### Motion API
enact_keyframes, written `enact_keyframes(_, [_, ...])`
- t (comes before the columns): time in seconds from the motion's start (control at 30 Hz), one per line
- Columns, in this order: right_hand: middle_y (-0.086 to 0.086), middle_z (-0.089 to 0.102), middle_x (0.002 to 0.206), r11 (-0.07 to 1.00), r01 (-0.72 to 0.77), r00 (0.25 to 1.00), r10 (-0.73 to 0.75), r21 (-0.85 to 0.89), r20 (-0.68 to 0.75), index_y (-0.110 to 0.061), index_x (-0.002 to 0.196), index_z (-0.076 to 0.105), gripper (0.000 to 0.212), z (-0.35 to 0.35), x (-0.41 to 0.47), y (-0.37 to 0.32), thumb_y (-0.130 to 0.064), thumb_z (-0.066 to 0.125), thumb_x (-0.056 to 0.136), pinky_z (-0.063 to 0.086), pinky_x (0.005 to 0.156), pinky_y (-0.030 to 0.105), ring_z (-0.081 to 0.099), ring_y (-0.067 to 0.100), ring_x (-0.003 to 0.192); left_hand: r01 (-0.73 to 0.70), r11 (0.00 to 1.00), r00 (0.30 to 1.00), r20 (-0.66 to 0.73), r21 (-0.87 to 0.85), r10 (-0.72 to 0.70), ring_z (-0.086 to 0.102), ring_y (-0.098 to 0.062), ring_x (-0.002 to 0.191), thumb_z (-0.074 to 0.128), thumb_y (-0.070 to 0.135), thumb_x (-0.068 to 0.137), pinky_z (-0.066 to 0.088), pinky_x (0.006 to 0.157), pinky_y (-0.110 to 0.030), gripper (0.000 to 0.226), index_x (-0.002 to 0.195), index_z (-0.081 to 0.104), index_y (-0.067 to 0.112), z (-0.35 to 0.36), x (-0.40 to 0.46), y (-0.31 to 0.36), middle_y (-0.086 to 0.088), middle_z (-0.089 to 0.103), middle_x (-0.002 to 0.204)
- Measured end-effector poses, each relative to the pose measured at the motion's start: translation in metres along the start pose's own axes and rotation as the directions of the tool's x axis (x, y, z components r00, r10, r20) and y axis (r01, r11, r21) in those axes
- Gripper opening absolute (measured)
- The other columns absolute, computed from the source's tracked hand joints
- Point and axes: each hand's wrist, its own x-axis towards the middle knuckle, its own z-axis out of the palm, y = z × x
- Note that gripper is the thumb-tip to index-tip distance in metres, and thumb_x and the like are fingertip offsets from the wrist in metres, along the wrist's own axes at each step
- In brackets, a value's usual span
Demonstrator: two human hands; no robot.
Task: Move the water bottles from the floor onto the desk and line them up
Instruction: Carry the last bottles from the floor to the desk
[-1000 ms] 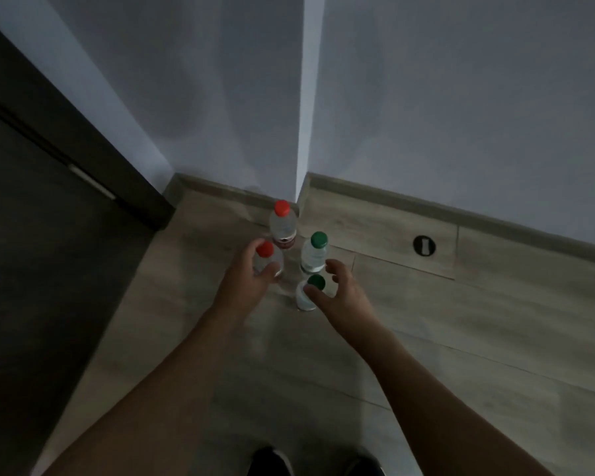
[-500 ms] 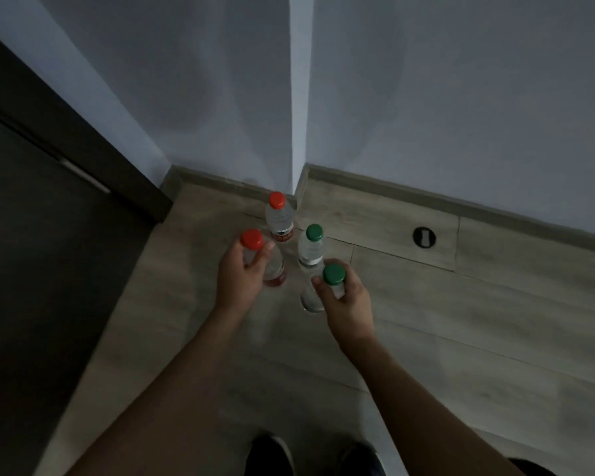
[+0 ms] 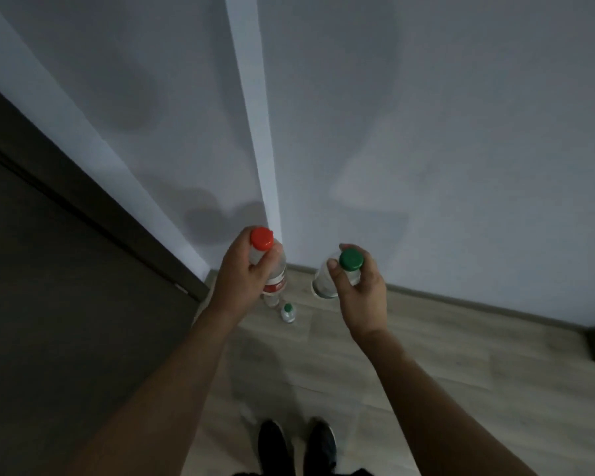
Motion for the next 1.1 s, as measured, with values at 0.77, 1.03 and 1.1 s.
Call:
enact_keyframes(0.77, [-0.014, 0.051, 0.058, 0.975, 0.145, 0.928, -0.075, 0.170, -0.366, -0.023, 0.068, 0.051, 0.021, -0.133, -0.012, -0.187, -0.030, 0.066, 0.081, 0.043, 0.052, 0.017, 0.046, 0.001, 0.054, -0.310, 0.937, 0.932, -0.248, -0.161, 0.266, 0.067, -0.017, 0.078, 0.067, 0.041, 0.087, 0.055, 0.077, -0.024, 0.019, 0.082, 0.058, 0.025, 0.000, -0.017, 0.238, 0.002, 0.067, 0.078])
enact_keyframes(1.03, [-0.011, 0.052, 0.061, 0.992, 0.099, 0.783, -0.029, 0.079, -0.621, -0.022, 0.070, 0.052, 0.019, -0.196, -0.058, -0.180, -0.031, 0.065, 0.080, 0.045, 0.056, 0.022, 0.047, 0.002, 0.056, -0.459, 0.857, 0.886, -0.051, -0.234, 0.461, 0.066, -0.013, 0.073, 0.065, 0.044, 0.088, 0.047, 0.069, -0.011, 0.021, 0.080, 0.055, 0.026, 0.059, -0.037, 0.275, 0.008, 0.064, 0.074])
enact_keyframes(1.1, [-0.011, 0.053, 0.061, 0.995, 0.079, 0.719, -0.017, 0.057, -0.695, -0.023, 0.070, 0.052, 0.018, -0.214, -0.076, -0.176, -0.033, 0.065, 0.079, 0.045, 0.058, 0.025, 0.048, 0.003, 0.058, -0.481, 0.828, 0.862, 0.019, -0.287, 0.507, 0.065, -0.010, 0.073, 0.064, 0.044, 0.088, 0.045, 0.068, -0.009, 0.021, 0.081, 0.056, 0.026, 0.079, -0.048, 0.287, 0.010, 0.065, 0.076])
